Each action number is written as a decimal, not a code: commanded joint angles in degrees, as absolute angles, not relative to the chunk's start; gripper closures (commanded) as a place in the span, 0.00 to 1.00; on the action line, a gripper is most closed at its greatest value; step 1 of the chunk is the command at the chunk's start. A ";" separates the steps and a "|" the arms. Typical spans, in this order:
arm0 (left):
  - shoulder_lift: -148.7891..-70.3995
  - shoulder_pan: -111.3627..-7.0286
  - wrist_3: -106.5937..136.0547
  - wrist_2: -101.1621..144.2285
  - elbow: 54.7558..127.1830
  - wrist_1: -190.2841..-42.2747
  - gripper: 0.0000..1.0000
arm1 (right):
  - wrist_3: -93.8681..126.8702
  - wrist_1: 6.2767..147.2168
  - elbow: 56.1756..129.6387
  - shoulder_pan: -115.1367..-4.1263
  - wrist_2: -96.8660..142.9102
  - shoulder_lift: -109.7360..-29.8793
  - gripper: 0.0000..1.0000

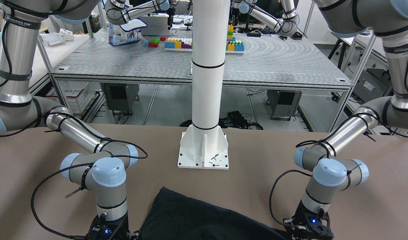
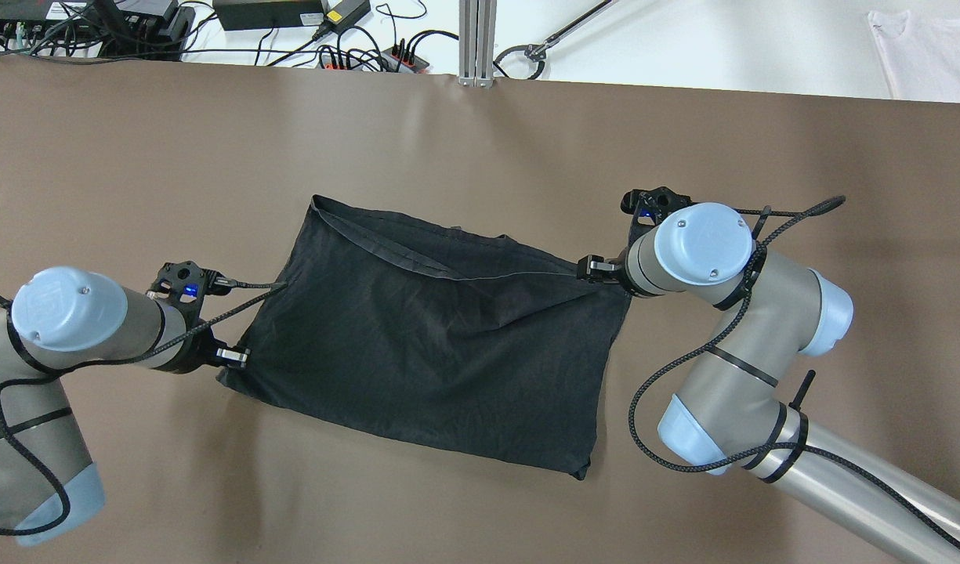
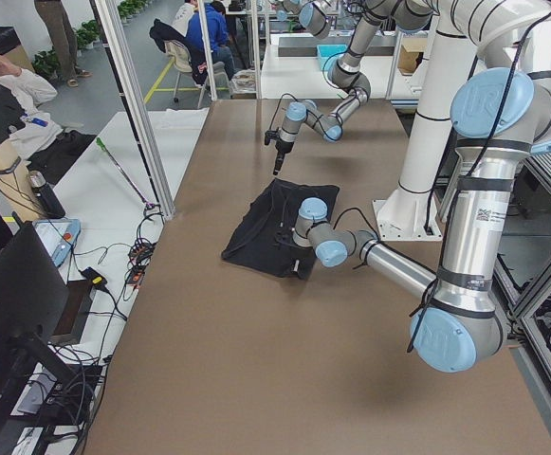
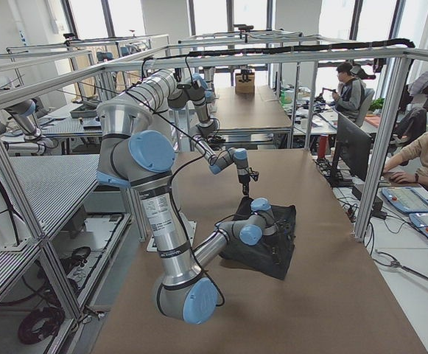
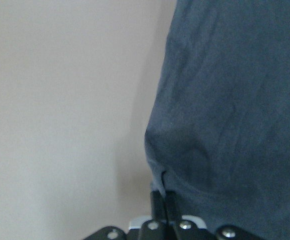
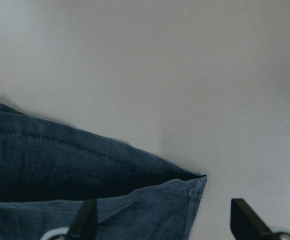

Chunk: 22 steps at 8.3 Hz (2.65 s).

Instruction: Fold clothes

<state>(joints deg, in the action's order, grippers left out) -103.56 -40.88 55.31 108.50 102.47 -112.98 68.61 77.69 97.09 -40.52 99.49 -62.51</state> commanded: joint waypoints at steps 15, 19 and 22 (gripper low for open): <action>-138.27 -59.06 30.24 112.85 51.31 -126.39 0.00 | 76.96 70.54 86.28 -40.34 98.88 -55.13 0.07; -136.85 -58.97 30.76 112.68 52.99 -126.47 0.00 | 82.70 62.15 76.64 -37.72 95.04 -50.01 0.14; -135.70 -58.97 30.85 112.85 54.23 -126.47 0.00 | 84.38 61.96 74.72 -35.43 91.34 -49.66 0.38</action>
